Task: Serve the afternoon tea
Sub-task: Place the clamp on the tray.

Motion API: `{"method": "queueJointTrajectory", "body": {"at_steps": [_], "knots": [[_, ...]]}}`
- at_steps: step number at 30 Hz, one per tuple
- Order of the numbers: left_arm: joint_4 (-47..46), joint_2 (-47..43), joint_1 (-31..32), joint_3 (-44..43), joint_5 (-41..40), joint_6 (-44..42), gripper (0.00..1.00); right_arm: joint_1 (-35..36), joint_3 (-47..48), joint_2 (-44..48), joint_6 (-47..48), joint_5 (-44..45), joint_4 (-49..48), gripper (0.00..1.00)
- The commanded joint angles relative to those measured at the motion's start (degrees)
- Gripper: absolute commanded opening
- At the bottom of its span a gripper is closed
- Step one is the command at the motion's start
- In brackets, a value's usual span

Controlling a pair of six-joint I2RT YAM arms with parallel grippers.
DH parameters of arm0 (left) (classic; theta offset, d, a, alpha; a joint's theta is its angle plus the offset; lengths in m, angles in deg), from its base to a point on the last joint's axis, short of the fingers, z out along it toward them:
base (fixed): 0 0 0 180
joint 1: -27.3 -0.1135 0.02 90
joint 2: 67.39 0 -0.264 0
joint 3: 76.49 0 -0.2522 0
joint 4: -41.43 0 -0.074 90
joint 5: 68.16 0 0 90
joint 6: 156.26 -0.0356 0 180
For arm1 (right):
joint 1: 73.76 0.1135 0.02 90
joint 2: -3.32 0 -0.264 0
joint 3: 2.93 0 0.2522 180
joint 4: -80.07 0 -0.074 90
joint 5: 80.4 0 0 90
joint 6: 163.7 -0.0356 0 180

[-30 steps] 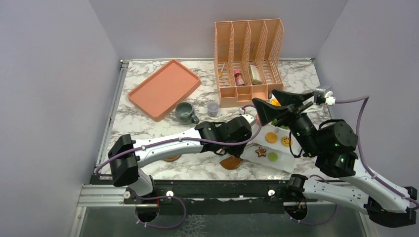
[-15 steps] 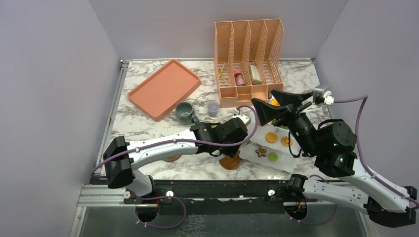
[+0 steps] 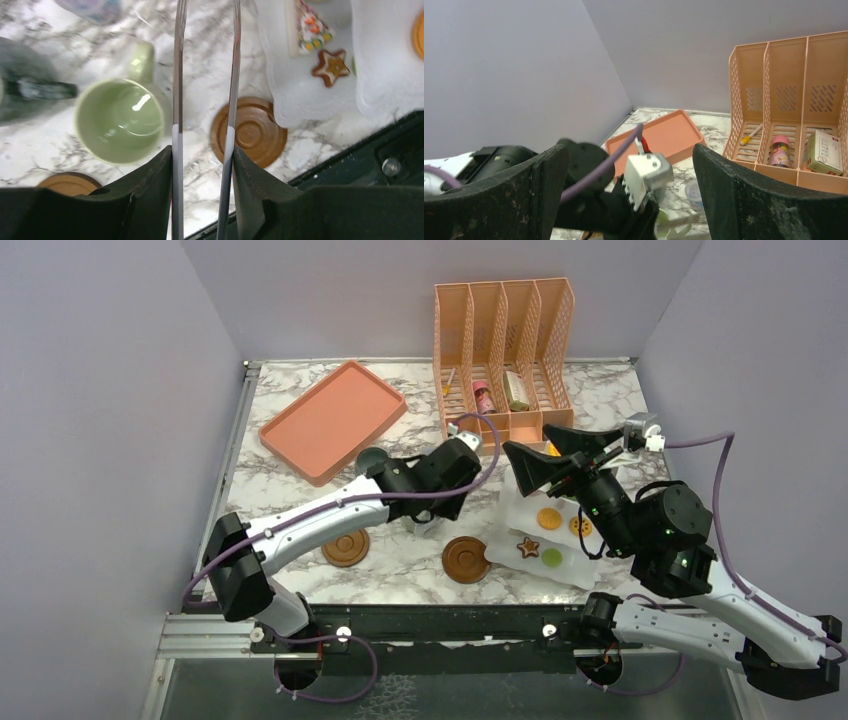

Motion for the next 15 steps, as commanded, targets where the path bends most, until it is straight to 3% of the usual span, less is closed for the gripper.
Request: {"method": "queueJointTrajectory", "body": {"at_steps": [1, 15], "knots": [[-0.6, -1.8, -6.8, -4.5, -2.2, -5.5, 0.44, 0.4, -0.1, -0.3, -1.2, -1.5, -1.3, 0.99], [-2.8, -0.5, -35.7, -12.8, 0.4, -19.2, 0.43, 0.4, -0.7, -2.0, -3.1, -4.3, -2.2, 0.99]]}}
